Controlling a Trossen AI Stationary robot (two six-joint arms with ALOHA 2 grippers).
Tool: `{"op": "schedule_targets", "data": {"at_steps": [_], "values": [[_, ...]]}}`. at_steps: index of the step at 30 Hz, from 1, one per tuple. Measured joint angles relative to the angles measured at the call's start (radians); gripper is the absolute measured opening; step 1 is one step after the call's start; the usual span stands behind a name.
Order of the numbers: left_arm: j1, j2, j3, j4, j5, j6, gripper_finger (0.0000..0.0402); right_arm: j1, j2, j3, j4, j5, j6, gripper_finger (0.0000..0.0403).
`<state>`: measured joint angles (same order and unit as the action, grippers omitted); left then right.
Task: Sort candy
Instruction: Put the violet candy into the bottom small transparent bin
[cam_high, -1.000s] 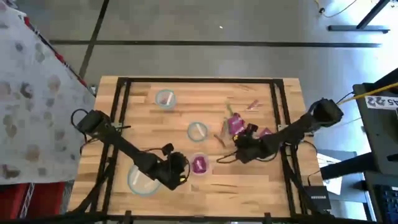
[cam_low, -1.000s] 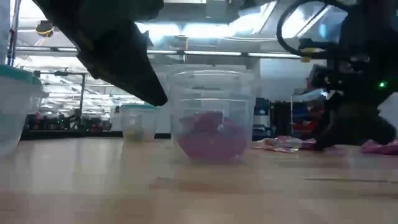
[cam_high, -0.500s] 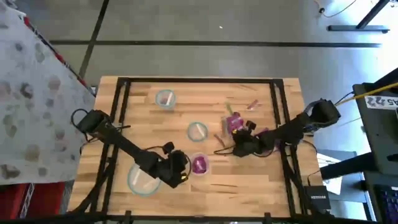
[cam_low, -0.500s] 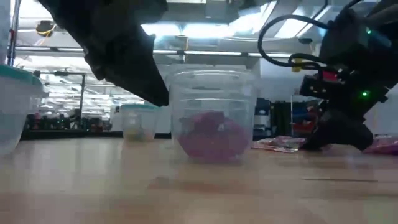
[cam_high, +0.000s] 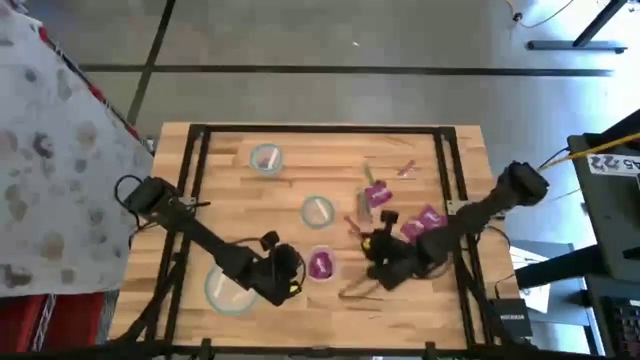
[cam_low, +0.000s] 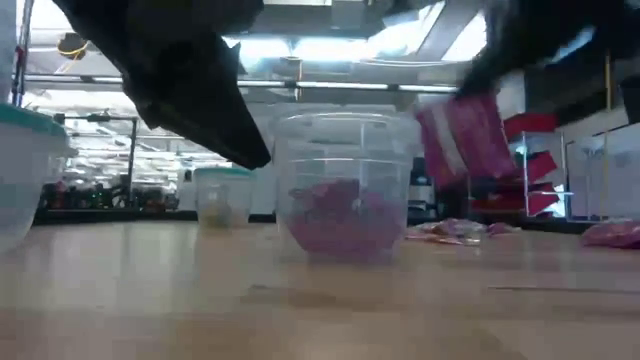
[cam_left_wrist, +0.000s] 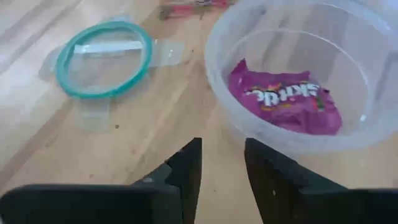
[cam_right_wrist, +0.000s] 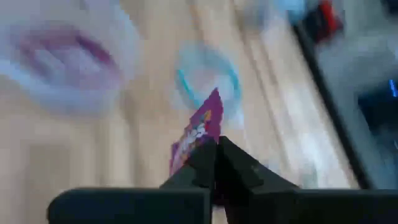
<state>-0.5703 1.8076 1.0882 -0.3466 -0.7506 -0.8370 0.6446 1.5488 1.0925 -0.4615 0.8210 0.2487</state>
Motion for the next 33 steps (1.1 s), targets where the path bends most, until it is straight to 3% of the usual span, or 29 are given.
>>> {"op": "schedule_targets", "data": {"at_steps": [6,14,20,28,33], "values": [[0.01,0.0,0.0,-0.001,-0.004,0.007,0.0107,0.039,0.119,0.057,0.335,0.001,-0.315,0.0],[0.006,-0.001,0.0,-0.001,-0.004,0.007,0.0107,-0.001,0.279,0.102,0.357,0.163,-0.447,0.0],[0.01,-0.001,0.0,-0.001,-0.004,0.007,0.0107,-0.012,0.31,0.106,0.356,-0.011,-0.457,0.0],[0.0,-0.001,0.0,0.001,-0.004,-0.005,0.0107,-0.022,0.355,0.105,0.377,-0.034,-0.456,0.0],[0.0,-0.001,0.0,0.005,-0.005,-0.002,0.0107,-0.043,0.355,0.106,0.386,-0.198,-0.441,0.0]]}}
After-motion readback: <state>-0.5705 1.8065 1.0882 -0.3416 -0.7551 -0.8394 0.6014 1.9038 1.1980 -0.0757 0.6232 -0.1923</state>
